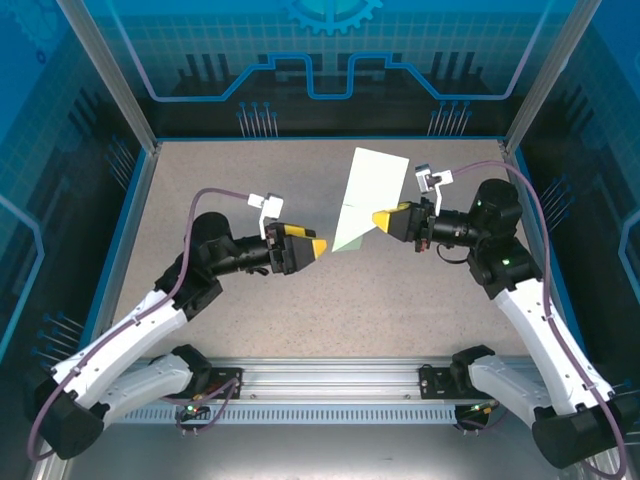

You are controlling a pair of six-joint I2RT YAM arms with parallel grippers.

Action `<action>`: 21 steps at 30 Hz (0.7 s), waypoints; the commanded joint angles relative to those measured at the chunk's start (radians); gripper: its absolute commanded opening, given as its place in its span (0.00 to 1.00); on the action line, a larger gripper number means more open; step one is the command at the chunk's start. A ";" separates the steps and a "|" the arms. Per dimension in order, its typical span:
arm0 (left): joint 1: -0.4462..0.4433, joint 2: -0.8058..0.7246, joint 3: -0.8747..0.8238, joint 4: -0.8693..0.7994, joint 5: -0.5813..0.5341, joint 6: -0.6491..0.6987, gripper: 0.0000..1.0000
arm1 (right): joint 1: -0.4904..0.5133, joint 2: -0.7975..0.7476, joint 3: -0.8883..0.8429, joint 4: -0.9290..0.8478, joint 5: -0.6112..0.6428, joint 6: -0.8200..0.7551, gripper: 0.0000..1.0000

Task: Fold a paper plane with a square sheet of paper (fold left side to right side)
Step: Turn over the paper at the center of the table.

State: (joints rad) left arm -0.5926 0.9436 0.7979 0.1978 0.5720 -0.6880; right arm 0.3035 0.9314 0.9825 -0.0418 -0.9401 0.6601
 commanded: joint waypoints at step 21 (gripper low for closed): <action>-0.069 0.082 0.088 0.112 0.044 0.000 0.30 | 0.135 0.042 0.067 -0.128 0.049 -0.055 0.08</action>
State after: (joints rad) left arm -0.6575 1.0504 0.8551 0.3187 0.6323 -0.7101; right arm 0.4362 0.9833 1.0214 -0.1287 -0.9073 0.6285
